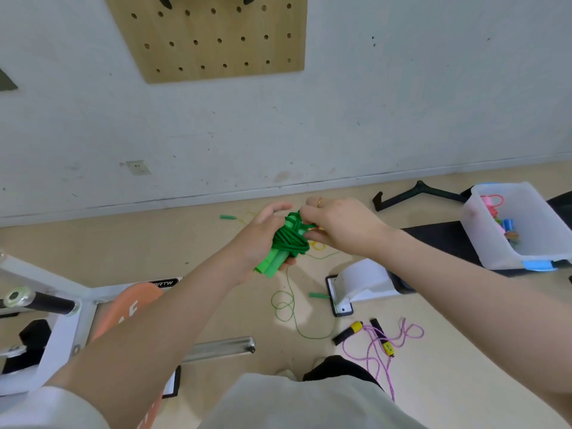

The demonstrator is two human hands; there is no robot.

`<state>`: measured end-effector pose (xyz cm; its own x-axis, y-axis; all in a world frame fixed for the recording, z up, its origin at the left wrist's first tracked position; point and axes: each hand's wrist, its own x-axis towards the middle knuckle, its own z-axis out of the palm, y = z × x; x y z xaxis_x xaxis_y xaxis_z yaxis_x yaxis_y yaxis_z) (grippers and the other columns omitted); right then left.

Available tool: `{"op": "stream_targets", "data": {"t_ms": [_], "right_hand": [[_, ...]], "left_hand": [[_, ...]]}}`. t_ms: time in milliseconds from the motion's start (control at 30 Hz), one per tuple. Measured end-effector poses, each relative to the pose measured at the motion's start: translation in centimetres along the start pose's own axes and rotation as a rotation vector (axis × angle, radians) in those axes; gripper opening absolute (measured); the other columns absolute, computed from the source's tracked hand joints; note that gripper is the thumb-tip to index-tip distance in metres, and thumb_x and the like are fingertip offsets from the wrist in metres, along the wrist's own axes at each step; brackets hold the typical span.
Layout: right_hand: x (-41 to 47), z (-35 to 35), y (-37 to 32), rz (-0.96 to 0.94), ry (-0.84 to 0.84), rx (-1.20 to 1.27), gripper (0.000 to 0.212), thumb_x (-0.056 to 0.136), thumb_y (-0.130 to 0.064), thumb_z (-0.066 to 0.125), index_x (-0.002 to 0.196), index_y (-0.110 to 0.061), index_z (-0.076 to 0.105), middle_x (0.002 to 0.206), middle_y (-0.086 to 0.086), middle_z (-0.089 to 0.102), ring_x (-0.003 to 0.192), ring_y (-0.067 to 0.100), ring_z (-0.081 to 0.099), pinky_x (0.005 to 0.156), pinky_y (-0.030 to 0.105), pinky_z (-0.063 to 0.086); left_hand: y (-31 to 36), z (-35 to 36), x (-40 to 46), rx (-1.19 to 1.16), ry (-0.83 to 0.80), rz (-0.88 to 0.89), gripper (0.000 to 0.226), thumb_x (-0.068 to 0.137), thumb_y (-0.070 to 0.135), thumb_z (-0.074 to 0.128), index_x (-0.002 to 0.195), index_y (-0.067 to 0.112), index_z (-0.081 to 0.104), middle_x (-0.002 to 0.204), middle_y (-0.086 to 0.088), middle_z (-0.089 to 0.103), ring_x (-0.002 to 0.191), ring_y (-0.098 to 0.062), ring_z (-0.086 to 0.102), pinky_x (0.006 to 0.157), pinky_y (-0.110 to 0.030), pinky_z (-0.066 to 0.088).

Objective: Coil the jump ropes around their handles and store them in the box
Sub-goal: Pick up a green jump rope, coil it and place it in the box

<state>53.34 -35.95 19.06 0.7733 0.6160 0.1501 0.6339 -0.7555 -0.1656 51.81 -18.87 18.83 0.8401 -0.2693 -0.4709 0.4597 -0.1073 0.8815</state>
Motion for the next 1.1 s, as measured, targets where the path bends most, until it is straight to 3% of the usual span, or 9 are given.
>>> {"op": "stream_targets", "data": {"t_ms": [100, 267, 433, 500, 633, 733, 867, 967, 1100], "right_hand": [[-0.5, 1.5, -0.7, 0.0, 0.073, -0.061, 0.022, 0.065, -0.026, 0.07, 0.071, -0.01, 0.056, 0.065, 0.005, 0.058, 0.042, 0.026, 0.056, 0.035, 0.024, 0.036], [-1.4, 3.0, -1.9, 0.06, 0.159, -0.178, 0.042, 0.043, -0.026, 0.091, 0.053, -0.012, 0.054, 0.048, -0.001, 0.051, 0.035, 0.022, 0.048, 0.041, 0.02, 0.038], [-2.0, 2.7, -1.4, 0.014, 0.287, -0.133, 0.023, 0.066, -0.025, 0.072, 0.056, -0.013, 0.056, 0.05, -0.001, 0.051, 0.037, 0.021, 0.049, 0.038, 0.015, 0.03], [-1.9, 2.6, -0.3, 0.012, 0.23, -0.133, 0.002, 0.072, -0.014, 0.058, 0.074, -0.012, 0.058, 0.061, 0.001, 0.056, 0.041, 0.023, 0.052, 0.035, 0.017, 0.031], [-3.7, 1.6, 1.0, 0.09, -0.126, -0.139, 0.054, 0.081, 0.003, 0.047, 0.132, -0.016, 0.039, 0.118, 0.009, 0.049, 0.091, 0.031, 0.057, 0.054, 0.034, 0.036], [-7.5, 2.2, 1.8, 0.239, -0.237, -0.022, 0.067, 0.086, -0.001, 0.043, 0.146, -0.019, 0.019, 0.147, 0.003, 0.026, 0.127, 0.025, 0.04, 0.08, 0.036, 0.045], [-12.3, 2.5, 4.7, 0.533, -0.202, 0.414, 0.066, 0.091, -0.008, 0.045, 0.148, -0.019, 0.015, 0.157, 0.002, 0.009, 0.138, 0.023, 0.03, 0.101, 0.033, 0.036], [-16.5, 0.9, 6.9, 0.705, -0.058, 0.703, 0.06, 0.093, -0.019, 0.051, 0.145, -0.013, 0.023, 0.137, 0.005, 0.037, 0.124, 0.021, 0.042, 0.099, 0.027, 0.035], [-21.6, -1.0, 10.1, 0.76, 0.0, 1.1, 0.02, 0.094, -0.022, 0.053, 0.102, -0.037, 0.043, 0.078, -0.022, 0.047, 0.057, -0.002, 0.044, 0.053, 0.006, 0.035]], "left_hand": [[-1.0, -0.4, 0.3, -0.003, 0.009, -0.082, 0.027, 0.098, 0.021, 0.033, 0.119, 0.028, 0.048, 0.081, -0.017, 0.063, 0.052, -0.025, 0.056, 0.053, -0.029, 0.046], [-2.3, -0.3, 0.2, -0.02, -0.015, -0.134, 0.03, 0.096, 0.019, 0.032, 0.116, 0.022, 0.054, 0.08, -0.018, 0.063, 0.049, -0.023, 0.055, 0.051, -0.027, 0.044], [-2.7, 0.9, -0.3, -0.302, 0.025, -0.219, 0.026, 0.096, 0.026, 0.04, 0.095, 0.012, 0.061, 0.066, -0.015, 0.063, 0.043, -0.023, 0.053, 0.042, -0.022, 0.042], [-2.6, 1.8, 0.1, -0.505, 0.053, -0.256, 0.032, 0.095, 0.031, 0.043, 0.086, 0.007, 0.062, 0.065, -0.015, 0.063, 0.043, -0.023, 0.052, 0.042, -0.021, 0.041], [-2.3, 3.9, 1.8, -0.654, 0.194, -0.22, 0.029, 0.094, 0.018, 0.032, 0.086, 0.005, 0.057, 0.062, -0.015, 0.06, 0.042, -0.021, 0.05, 0.043, -0.02, 0.039], [-2.7, 7.0, 2.6, -0.6, 0.252, -0.244, 0.03, 0.095, 0.018, 0.031, 0.086, 0.003, 0.056, 0.07, -0.017, 0.057, 0.045, -0.023, 0.051, 0.042, -0.021, 0.042], [-3.4, 13.8, 3.5, -0.53, 0.254, -0.267, 0.031, 0.096, 0.023, 0.036, 0.105, 0.003, 0.058, 0.074, -0.017, 0.06, 0.052, -0.025, 0.055, 0.046, -0.023, 0.048], [-3.7, 19.6, 3.6, -0.439, 0.213, -0.203, 0.032, 0.096, 0.028, 0.041, 0.114, 0.009, 0.059, 0.076, -0.011, 0.063, 0.054, -0.019, 0.061, 0.051, -0.026, 0.051], [-4.5, 26.6, 3.2, -0.316, 0.215, -0.083, 0.028, 0.101, 0.028, 0.032, 0.112, 0.016, 0.054, 0.098, -0.012, 0.065, 0.076, -0.023, 0.064, 0.073, -0.038, 0.053]]}}
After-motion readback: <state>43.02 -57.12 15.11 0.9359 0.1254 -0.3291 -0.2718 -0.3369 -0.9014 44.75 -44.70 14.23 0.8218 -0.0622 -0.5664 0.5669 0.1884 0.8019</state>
